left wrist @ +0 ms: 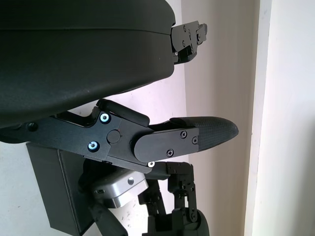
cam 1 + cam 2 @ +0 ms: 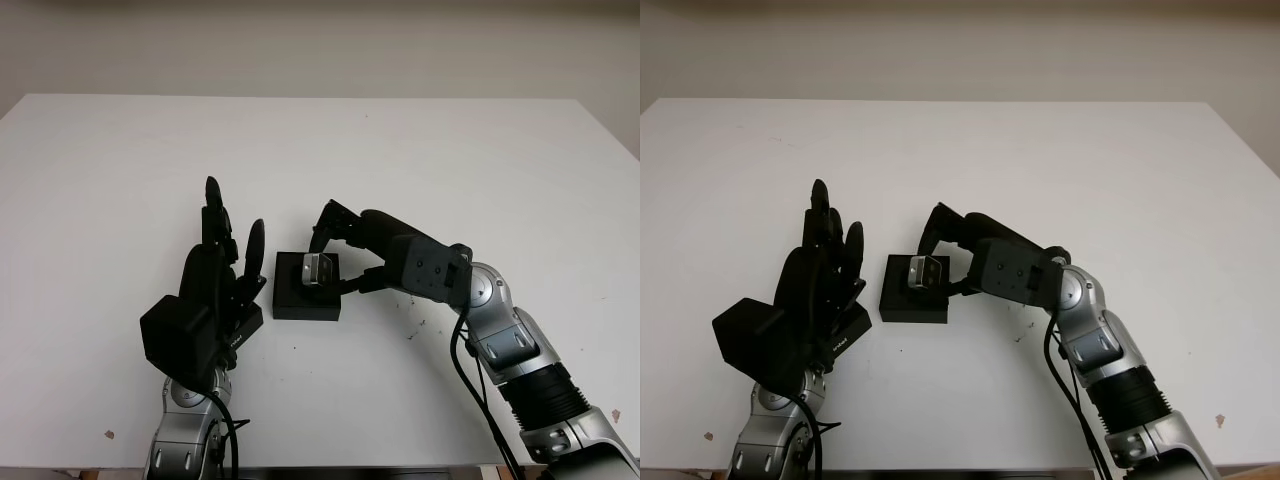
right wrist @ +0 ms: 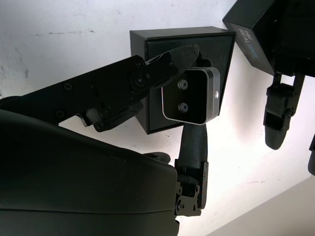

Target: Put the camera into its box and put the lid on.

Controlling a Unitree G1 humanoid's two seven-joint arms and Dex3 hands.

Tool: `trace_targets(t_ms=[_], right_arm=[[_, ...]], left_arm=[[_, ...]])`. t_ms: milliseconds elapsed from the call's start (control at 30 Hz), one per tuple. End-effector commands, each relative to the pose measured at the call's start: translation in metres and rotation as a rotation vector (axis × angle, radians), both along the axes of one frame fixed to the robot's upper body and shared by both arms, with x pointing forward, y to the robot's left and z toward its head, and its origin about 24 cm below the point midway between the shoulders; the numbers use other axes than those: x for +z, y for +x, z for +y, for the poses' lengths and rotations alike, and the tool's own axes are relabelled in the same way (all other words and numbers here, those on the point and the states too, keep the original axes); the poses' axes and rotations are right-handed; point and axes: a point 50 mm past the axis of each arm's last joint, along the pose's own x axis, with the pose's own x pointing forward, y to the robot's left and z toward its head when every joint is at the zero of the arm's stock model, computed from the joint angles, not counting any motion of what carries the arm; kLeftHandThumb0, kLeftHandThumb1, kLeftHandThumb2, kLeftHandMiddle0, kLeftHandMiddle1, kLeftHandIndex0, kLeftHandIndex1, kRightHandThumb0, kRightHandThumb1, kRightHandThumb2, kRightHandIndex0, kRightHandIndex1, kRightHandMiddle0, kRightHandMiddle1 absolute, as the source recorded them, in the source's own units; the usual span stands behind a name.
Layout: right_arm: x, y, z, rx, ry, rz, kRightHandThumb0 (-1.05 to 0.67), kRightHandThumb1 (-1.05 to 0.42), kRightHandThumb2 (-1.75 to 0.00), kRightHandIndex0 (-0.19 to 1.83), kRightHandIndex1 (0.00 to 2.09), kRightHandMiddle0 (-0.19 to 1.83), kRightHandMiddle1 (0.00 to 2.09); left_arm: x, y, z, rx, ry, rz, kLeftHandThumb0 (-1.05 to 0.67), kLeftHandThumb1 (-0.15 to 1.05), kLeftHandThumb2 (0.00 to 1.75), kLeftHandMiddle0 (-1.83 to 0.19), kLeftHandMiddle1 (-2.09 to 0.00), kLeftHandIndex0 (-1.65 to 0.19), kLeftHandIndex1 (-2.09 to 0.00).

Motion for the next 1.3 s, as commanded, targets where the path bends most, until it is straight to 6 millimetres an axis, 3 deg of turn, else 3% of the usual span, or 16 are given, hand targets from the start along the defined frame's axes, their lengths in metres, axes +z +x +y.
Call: trace_targets(t_ms=[0, 300, 367, 433, 533, 833, 1267], right_arm=[[-0.004, -0.002, -0.003, 0.009, -0.038, 0.010, -0.36, -1.04, -0.05, 0.27, 0.10, 0.14, 1.95], [-0.006, -0.006, -0.005, 0.030, -0.107, -0.004, -0.40, -1.05, -0.08, 0.23, 0.07, 0.08, 1.87], [-0.004, -0.008, -0.004, 0.054, -0.143, -0.033, -0.47, -1.05, -0.10, 0.16, 0.04, -0.11, 1.68], [-0.002, -0.010, -0.004, 0.080, -0.158, -0.073, -0.52, -1.05, -0.09, 0.08, 0.02, -0.18, 1.28], [0.001, -0.013, -0.003, 0.100, -0.154, -0.109, -0.55, -1.04, -0.06, -0.02, 0.02, -0.19, 0.95], [0.004, -0.017, -0.003, 0.123, -0.150, -0.176, -0.60, -1.00, -0.05, -0.17, 0.03, -0.08, 0.29], [0.010, -0.012, -0.003, 0.074, -0.046, -0.162, -0.61, -0.98, -0.05, -0.13, 0.04, 0.00, 0.22]], left_arm=[[-0.003, 0.000, -0.004, -0.007, -0.015, 0.016, -0.68, 1.05, 0.53, 0.19, -0.03, 0.19, -0.01], [-0.004, 0.000, -0.005, -0.001, -0.016, 0.017, -0.69, 1.05, 0.53, 0.19, -0.04, 0.19, -0.02], [-0.004, 0.000, -0.006, -0.004, -0.017, 0.014, -0.68, 1.05, 0.53, 0.19, -0.03, 0.19, -0.02], [-0.004, -0.001, -0.006, -0.004, -0.019, 0.013, -0.68, 1.05, 0.53, 0.19, -0.03, 0.19, -0.02], [-0.004, -0.001, -0.006, -0.005, -0.023, 0.012, -0.68, 1.05, 0.52, 0.19, -0.03, 0.19, -0.02], [-0.005, -0.001, -0.006, -0.012, -0.030, 0.010, -0.69, 1.05, 0.51, 0.19, -0.02, 0.19, -0.01], [-0.007, -0.002, -0.006, -0.007, -0.032, 0.011, -0.68, 1.05, 0.51, 0.19, -0.03, 0.19, -0.01]])
